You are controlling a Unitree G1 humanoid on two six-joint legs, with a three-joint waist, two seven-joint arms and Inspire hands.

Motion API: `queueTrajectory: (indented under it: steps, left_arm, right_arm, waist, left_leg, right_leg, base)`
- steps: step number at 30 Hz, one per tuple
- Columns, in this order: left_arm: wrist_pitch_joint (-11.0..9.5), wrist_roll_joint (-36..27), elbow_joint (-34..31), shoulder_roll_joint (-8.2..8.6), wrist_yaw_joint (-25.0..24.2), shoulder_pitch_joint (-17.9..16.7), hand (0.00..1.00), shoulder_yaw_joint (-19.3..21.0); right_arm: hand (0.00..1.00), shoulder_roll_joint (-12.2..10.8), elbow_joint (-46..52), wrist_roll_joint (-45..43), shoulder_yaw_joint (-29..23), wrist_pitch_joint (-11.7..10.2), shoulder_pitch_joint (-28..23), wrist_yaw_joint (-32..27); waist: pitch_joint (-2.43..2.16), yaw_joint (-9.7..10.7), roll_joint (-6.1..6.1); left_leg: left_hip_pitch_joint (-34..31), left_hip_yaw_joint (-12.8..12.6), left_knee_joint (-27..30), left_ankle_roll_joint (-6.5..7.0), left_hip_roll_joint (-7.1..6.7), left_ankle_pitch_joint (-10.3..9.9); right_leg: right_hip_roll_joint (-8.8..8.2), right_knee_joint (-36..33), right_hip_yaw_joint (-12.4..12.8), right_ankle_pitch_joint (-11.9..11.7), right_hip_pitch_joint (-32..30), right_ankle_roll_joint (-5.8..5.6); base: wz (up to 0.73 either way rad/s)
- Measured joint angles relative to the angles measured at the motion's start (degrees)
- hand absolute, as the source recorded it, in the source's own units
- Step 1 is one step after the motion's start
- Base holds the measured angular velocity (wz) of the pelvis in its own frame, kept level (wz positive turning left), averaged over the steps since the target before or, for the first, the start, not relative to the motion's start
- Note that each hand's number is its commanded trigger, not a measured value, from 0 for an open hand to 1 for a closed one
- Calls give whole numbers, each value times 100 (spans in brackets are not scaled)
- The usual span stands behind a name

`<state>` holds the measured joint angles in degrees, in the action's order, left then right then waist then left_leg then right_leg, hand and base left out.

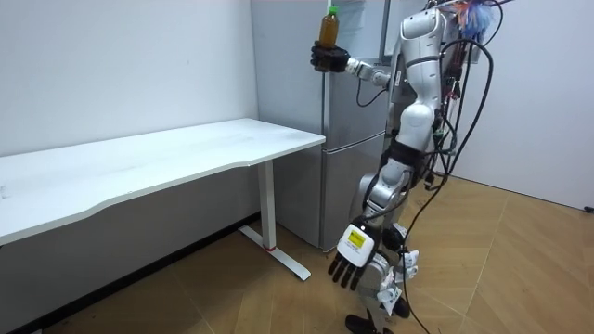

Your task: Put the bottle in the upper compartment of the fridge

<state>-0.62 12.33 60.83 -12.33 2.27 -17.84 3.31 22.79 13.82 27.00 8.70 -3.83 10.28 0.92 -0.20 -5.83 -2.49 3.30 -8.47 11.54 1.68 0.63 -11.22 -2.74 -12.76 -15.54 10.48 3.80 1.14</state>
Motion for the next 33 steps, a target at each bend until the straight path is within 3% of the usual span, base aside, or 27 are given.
queueTrajectory:
  steps: [10,19,25,33]
  left_arm:
    - [5,83,-8,19,11,-63,0,135]
    - [-2,90,-35,134,98,-77,0,466]
    - [-38,72,-38,108,105,-85,0,651]
    - [-57,79,-12,109,93,-117,0,801]
  right_arm:
    - [100,109,373,-180,-877,2,-64,-171]
    - [100,211,534,-182,-1712,2,-431,-511]
    - [100,227,533,-132,-1966,1,-487,-781]
    - [100,226,496,34,-2379,25,-533,-898]
  waist:
    - [-7,244,-25]
    - [19,425,-78]
    - [-30,540,-167]
    - [-3,601,-177]
  left_leg:
    - [68,-250,-24,-18,60,-19]
    - [87,-383,-35,-42,91,-47]
    - [86,-397,-21,-43,93,-53]
    - [140,-389,-36,-34,88,-81]
  right_leg:
    - [80,11,276,-50,-73,15]
    - [97,7,292,-47,-107,19]
    - [99,12,312,-46,-152,23]
    - [93,29,280,-44,-59,20]
  base:
    - [-14]
    - [-6]
    - [-3]
    - [0]
